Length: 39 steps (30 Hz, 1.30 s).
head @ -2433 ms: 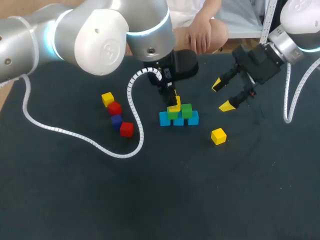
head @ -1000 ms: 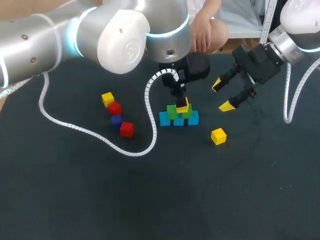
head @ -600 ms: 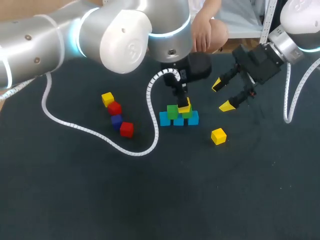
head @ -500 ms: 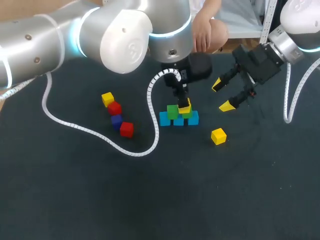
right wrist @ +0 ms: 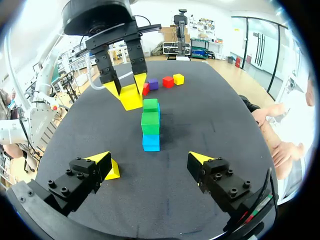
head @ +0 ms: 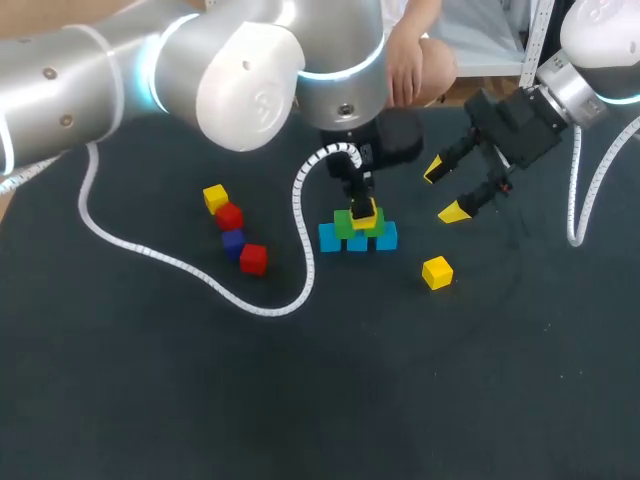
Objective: Place the blue cubes, place green cubes on the blue cubes, place the yellow cubes on the green cubes, then place the red cubes on the yellow cubes, and place purple cube on the red cubes.
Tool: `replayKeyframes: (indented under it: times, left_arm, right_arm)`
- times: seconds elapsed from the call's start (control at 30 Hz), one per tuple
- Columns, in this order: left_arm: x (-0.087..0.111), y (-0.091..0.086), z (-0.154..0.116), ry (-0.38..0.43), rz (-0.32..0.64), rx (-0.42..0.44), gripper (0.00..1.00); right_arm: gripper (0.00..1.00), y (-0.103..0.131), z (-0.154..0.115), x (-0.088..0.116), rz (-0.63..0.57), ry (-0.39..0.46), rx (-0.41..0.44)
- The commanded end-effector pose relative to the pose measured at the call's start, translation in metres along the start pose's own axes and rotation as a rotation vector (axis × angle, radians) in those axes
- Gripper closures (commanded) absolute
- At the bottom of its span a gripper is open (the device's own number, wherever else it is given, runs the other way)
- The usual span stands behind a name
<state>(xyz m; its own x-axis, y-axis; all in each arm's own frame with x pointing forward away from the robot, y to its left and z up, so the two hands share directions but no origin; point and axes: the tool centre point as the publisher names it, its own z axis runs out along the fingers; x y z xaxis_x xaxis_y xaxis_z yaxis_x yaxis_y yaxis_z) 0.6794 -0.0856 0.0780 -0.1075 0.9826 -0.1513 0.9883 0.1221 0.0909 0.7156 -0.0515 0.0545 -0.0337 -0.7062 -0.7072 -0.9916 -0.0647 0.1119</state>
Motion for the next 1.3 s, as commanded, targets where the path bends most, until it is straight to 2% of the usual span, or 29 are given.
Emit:
replayKeyframes:
  times: [0.03,0.8,1.3]
  left_arm:
    - [0.0,0.005,0.001,0.002,0.004,0.004,1.0]
    - [0.0,0.018,0.011,-0.025,0.027,0.003,1.0]
    - [-0.002,0.019,0.013,-0.032,0.03,0.008,1.0]
  right_arm:
    - [0.0,0.001,0.0,0.0,0.0,0.0,0.003]
    - [0.0,0.001,0.0,0.0,0.0,0.0,0.003]
    - [0.0,0.001,0.0,0.0,0.0,0.0,0.003]
